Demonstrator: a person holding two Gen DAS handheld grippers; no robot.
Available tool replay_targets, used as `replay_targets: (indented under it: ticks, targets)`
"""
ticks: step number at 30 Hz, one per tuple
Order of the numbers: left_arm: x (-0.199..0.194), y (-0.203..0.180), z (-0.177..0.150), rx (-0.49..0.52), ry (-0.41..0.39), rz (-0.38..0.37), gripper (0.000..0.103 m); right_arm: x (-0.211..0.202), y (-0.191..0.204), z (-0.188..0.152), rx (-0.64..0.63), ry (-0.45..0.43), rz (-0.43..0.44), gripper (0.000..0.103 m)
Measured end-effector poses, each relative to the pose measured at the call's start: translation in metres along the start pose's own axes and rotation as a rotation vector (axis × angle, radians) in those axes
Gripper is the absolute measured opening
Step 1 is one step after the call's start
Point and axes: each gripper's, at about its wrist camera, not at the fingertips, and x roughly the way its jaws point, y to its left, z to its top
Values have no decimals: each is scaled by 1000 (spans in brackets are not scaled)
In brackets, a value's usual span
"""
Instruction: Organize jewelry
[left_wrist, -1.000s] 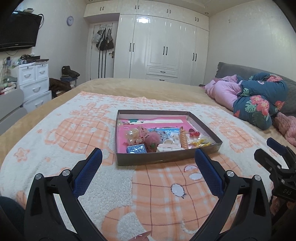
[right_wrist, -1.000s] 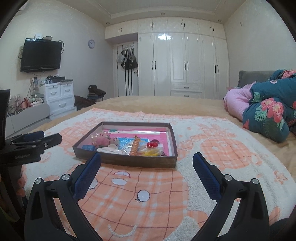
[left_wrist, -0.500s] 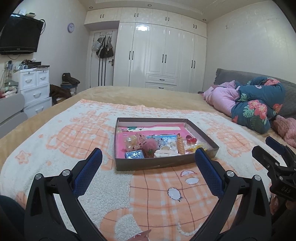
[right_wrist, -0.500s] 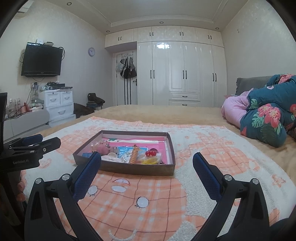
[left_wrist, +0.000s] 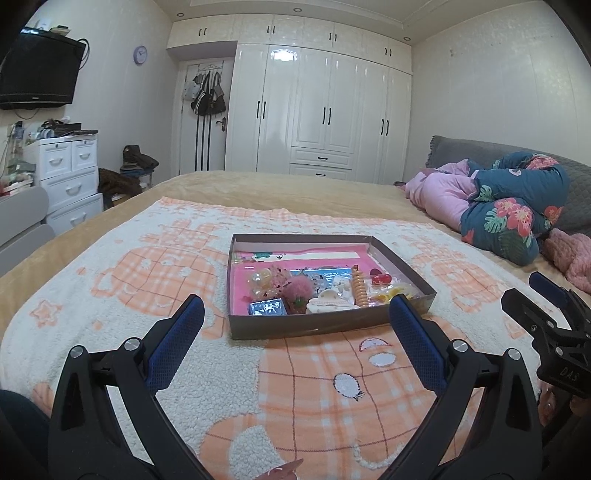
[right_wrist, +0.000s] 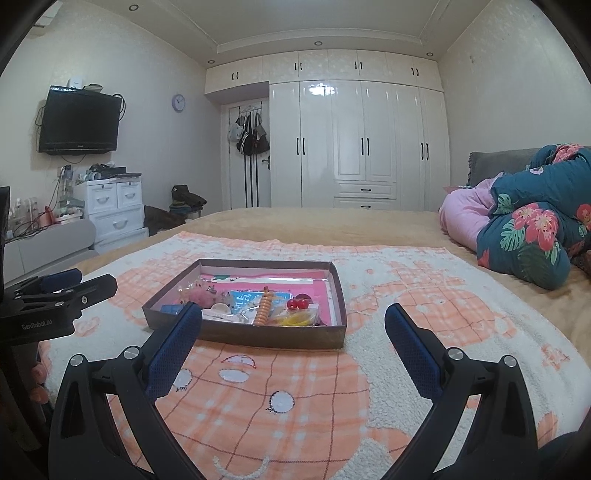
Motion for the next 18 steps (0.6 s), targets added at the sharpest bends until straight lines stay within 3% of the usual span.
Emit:
replay_targets:
  ticks: [18]
  targets:
    - [0,0,0,1,0,3,92,0,1,-2,1,-3,3,97]
